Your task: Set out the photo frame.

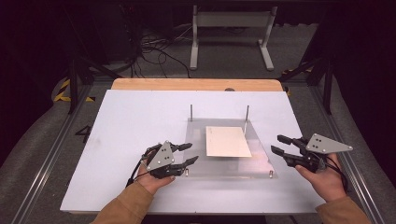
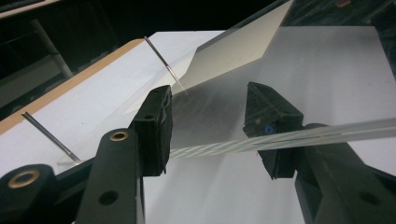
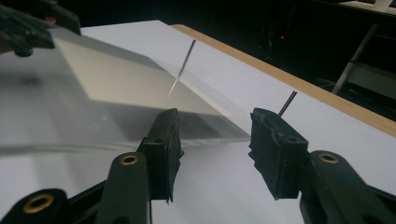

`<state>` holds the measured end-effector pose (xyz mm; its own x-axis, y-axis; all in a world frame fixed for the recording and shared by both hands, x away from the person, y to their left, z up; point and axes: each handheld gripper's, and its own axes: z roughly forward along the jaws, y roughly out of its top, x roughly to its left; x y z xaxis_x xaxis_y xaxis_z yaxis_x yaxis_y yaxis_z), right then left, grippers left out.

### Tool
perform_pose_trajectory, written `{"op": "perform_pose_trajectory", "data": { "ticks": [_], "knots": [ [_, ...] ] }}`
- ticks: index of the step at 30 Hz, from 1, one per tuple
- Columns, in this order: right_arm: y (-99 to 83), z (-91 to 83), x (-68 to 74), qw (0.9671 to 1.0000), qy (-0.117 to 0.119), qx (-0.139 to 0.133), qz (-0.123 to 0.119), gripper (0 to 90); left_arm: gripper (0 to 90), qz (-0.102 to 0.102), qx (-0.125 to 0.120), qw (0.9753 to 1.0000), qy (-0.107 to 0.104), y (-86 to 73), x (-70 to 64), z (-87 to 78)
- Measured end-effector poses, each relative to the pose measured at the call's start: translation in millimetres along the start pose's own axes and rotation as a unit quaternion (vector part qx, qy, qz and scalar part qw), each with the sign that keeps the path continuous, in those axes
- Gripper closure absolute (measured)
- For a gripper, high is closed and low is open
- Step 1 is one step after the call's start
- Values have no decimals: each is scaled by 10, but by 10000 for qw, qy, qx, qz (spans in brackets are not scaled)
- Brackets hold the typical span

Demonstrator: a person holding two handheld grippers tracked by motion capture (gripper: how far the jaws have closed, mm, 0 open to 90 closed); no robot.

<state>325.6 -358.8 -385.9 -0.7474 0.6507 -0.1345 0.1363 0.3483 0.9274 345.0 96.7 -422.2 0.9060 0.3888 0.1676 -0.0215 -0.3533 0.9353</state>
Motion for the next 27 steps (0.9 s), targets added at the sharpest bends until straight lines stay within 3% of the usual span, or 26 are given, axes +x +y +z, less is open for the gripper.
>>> {"op": "perform_pose_trajectory", "data": {
  "ticks": [5,8,10,11,15,18,23,26,27],
  "knots": [
    [-57,-75,99,9997,108,110,-201,490,508,-3,32,10000,-11,12,8,-4],
    [-86,-68,199,9986,417,-30,-312,487,507,-44,33,10000,-10,18,10,-7],
    [-94,-75,227,9979,409,-63,-504,438,506,-54,4,10000,-19,21,19,-9],
    [-95,-71,243,9971,476,-207,-554,414,504,-61,-14,10000,-19,22,19,-8],
    [-61,-28,320,9930,473,-246,-1059,366,504,-110,-40,9999,-29,29,26,-9],
    [-41,65,359,9915,472,-301,-1171,355,504,-83,-31,10000,-18,36,27,-6],
    [-38,218,378,9904,473,-402,-1237,408,505,-87,-44,9999,-26,40,32,-6],
    [-51,302,374,9908,501,-553,-1131,559,506,-111,-53,9999,-32,49,36,-5],
    [-55,319,377,9911,487,-575,-1100,567,507,-111,-52,9999,-30,52,37,-6]
  ]
}}
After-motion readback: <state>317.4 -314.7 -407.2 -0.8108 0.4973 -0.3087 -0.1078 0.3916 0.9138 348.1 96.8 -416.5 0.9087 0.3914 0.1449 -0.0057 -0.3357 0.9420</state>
